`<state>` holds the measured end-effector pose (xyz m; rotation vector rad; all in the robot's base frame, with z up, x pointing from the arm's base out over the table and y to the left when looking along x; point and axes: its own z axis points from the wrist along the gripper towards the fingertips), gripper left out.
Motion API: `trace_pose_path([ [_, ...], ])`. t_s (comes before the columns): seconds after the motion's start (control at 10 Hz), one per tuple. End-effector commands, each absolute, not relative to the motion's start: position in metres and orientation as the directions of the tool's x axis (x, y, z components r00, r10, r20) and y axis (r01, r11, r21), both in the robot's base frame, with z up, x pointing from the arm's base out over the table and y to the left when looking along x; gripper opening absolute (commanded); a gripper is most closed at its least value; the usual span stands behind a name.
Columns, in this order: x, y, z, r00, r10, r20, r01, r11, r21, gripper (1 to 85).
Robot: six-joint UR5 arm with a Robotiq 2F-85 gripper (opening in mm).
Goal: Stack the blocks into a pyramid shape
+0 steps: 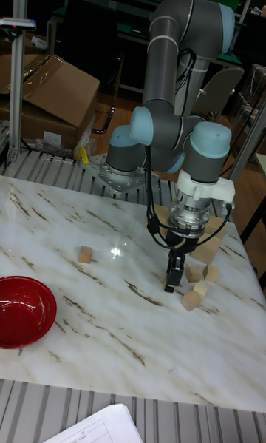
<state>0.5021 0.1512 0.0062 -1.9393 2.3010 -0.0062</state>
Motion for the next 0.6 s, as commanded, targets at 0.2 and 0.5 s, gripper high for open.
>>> trace_pose_path([
  [0.2, 0.5032, 0.1548, 0.0074, -0.192, -0.974, -0.123, -0.976, 0.203, -0.085, 55.0],
  [0.5, 0.5055, 0.1605, 0.0078, -0.227, -0.964, -0.14, -0.967, 0.241, -0.088, 42.0],
])
